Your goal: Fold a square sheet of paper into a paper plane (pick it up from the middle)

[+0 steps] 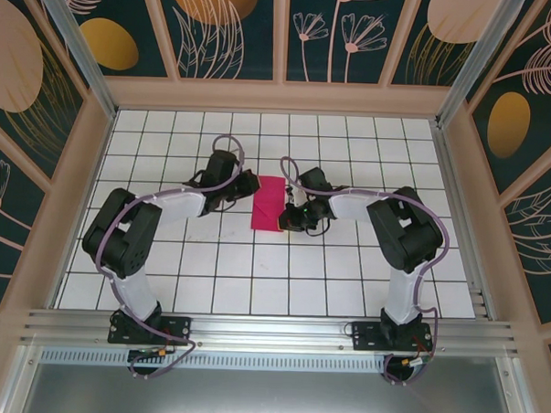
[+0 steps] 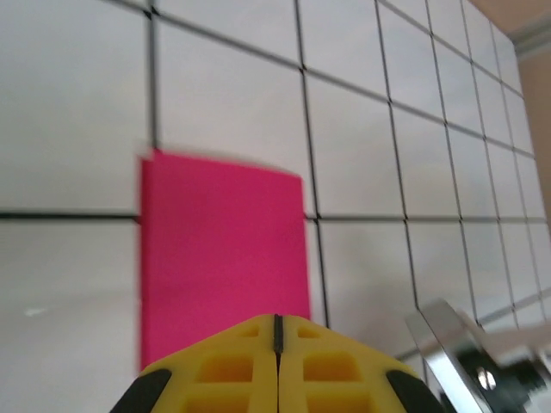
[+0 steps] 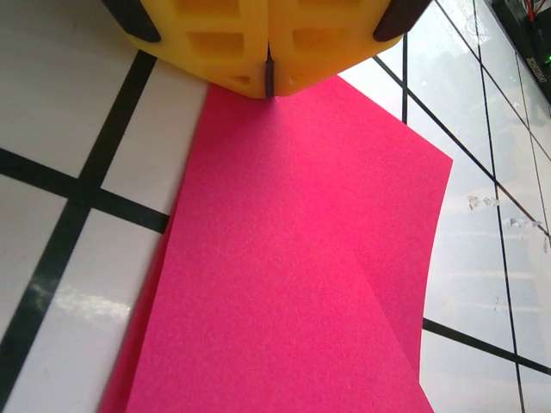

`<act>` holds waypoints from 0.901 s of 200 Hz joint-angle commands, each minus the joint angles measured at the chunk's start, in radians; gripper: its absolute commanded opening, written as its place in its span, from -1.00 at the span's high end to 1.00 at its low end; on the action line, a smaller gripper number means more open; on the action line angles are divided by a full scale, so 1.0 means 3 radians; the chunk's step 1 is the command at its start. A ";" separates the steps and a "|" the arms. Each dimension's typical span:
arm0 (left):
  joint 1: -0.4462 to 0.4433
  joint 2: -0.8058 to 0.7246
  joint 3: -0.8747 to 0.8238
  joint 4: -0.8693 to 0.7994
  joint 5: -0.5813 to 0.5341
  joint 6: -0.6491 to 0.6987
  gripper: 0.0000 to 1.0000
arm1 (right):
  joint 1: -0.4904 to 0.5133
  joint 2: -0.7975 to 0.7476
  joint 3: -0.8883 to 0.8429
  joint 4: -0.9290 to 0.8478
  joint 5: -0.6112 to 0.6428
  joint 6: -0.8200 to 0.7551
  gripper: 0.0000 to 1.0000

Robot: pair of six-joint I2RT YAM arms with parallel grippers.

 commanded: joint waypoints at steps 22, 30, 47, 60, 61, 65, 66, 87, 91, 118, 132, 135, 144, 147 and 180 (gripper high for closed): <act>-0.0196 0.0263 -0.0092 0.0283 0.0341 -0.0253 0.88 | -0.0018 -0.0370 -0.0036 0.0174 0.0114 0.0298 0.78; -0.0200 0.0287 -0.0089 0.0291 0.0341 -0.0264 0.89 | -0.0029 -0.0430 -0.0039 0.0237 0.0115 0.0335 0.75; -0.0200 0.0320 -0.0109 0.0327 0.0336 -0.0276 0.90 | -0.0048 -0.0452 -0.0033 0.0231 0.0130 0.0347 0.74; -0.0201 0.0358 -0.0095 0.0312 0.0336 -0.0279 0.90 | -0.0054 -0.0401 -0.0024 0.0166 0.0153 0.0322 0.75; -0.0201 0.0359 -0.0094 0.0309 0.0336 -0.0280 0.90 | -0.0056 -0.0397 -0.0026 0.0161 0.0157 0.0321 0.75; -0.0201 0.0373 -0.0094 0.0307 0.0332 -0.0276 0.91 | -0.0052 -0.0379 -0.0026 0.0150 0.0165 0.0318 0.76; -0.0198 0.0376 -0.0096 0.0307 0.0331 -0.0276 0.91 | -0.0052 -0.0376 -0.0029 0.0145 0.0165 0.0316 0.76; -0.0197 0.0427 -0.0107 0.0302 0.0327 -0.0293 0.91 | -0.0052 -0.0285 -0.0027 0.0125 0.0137 0.0312 0.79; -0.0201 0.0433 -0.0107 0.0303 0.0322 -0.0295 0.91 | -0.0048 -0.0267 -0.0024 0.0118 0.0122 0.0307 0.79; -0.0200 0.0451 -0.0112 0.0260 0.0258 -0.0285 0.92 | -0.0026 -0.0157 0.0032 0.0033 0.0066 0.0235 0.81; -0.0197 0.0466 -0.0106 0.0251 0.0247 -0.0271 0.91 | -0.0013 -0.0114 0.0048 -0.0002 0.0048 0.0210 0.80; -0.0199 0.0471 -0.0102 0.0249 0.0245 -0.0273 0.92 | -0.0011 -0.0104 0.0050 -0.0007 0.0044 0.0203 0.80; -0.0197 0.0488 -0.0098 0.0248 0.0240 -0.0270 0.91 | -0.0006 -0.0083 0.0055 -0.0035 0.0043 0.0186 0.81; -0.0199 0.0492 -0.0101 0.0239 0.0238 -0.0267 0.91 | -0.0006 -0.0078 0.0055 -0.0038 0.0042 0.0182 0.81; -0.0201 0.0513 -0.0126 0.0195 0.0175 -0.0257 0.91 | 0.0009 -0.0049 0.0011 -0.0093 0.0007 0.0128 0.81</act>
